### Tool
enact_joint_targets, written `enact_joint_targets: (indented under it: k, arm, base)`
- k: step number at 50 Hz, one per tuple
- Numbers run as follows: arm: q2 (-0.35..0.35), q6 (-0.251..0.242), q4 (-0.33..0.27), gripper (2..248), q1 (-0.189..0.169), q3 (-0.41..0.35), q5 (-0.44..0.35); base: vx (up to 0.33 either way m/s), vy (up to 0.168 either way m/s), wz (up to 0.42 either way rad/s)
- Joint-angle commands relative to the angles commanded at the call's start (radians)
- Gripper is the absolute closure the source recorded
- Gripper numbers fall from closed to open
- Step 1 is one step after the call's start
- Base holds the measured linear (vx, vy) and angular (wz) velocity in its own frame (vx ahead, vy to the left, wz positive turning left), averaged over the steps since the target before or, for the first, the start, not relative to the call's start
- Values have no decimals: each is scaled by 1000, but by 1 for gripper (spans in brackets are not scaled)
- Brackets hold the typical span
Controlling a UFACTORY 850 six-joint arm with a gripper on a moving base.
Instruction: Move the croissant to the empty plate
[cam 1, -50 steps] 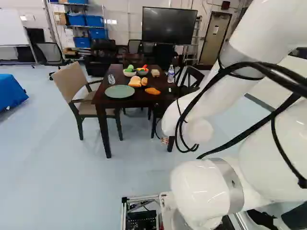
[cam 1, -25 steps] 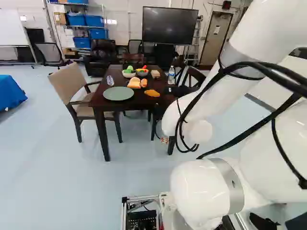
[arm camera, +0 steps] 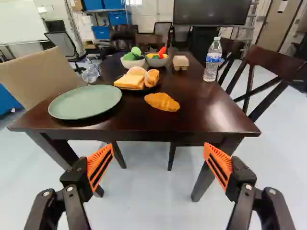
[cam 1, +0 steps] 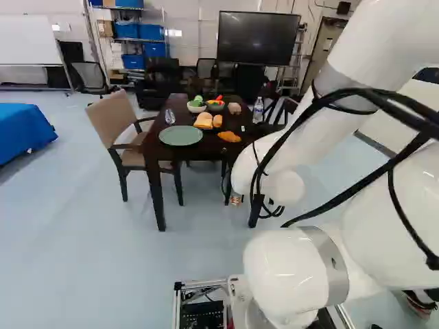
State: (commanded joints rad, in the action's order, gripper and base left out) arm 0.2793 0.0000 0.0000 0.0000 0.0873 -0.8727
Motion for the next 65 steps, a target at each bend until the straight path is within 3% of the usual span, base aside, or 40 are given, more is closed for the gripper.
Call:
enact_joint_targets:
  k: [65]
  arm:
    - [0,0,0,3,0,0,0]
  base:
    - [92,3,1]
